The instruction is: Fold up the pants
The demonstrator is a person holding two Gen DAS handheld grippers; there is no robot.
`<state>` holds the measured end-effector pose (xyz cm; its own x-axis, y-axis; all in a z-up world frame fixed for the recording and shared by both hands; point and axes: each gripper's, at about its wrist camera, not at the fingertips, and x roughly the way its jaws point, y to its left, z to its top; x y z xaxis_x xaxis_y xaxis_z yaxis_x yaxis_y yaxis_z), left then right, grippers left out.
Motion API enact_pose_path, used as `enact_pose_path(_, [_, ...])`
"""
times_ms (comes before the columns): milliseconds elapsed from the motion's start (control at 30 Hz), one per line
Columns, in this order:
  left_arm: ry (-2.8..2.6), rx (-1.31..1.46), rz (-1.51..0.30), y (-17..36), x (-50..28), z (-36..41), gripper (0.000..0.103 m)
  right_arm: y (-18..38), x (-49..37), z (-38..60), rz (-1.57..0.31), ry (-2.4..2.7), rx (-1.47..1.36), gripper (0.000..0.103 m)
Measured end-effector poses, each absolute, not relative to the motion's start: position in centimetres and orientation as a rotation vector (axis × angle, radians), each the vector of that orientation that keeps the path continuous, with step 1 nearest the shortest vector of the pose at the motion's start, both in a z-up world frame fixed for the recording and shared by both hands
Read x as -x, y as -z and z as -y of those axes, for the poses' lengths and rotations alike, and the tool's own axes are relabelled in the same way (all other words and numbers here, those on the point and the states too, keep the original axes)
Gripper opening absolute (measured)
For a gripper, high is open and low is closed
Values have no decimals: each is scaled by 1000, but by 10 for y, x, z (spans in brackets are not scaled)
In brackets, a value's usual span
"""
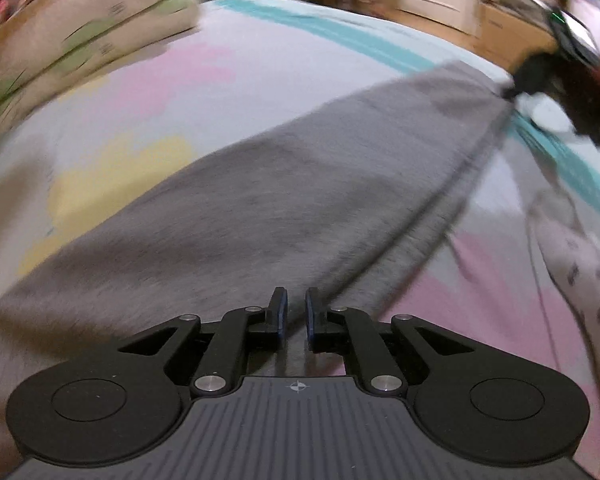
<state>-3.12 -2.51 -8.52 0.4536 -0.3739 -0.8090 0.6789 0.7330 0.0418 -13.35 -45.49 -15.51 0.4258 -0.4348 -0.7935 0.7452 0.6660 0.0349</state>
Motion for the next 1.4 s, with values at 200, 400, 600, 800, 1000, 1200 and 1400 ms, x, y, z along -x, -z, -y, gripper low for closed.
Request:
enact_pose_path(200, [420,-70,-969,69,12,-32,47,123,122,431,-779,773,-198,27])
enact_pose_path(400, [222,130,-997,59,9,-87,69,96,93,376,-728,443,-36,27])
enact_pose_path(600, [69,252,-1022,63,9,-130,73,99,51,282,-765,-35,62,27])
enact_pose_path(800, [-3,447,-1011,78,5,-164,75,112,35,188,-793,-399,166,26])
enact_pose_path(1000, [-42,562,-958,88,-11,-183,88,110,42,126,-766,-596,276,26])
enact_pose_path(1200, [-124,632,-871,84,-25,-207,94,114,49,105,-751,-684,337,26])
enact_pose_path(1400, [-213,703,-842,91,-29,-220,71,126,64,80,-725,-782,450,29])
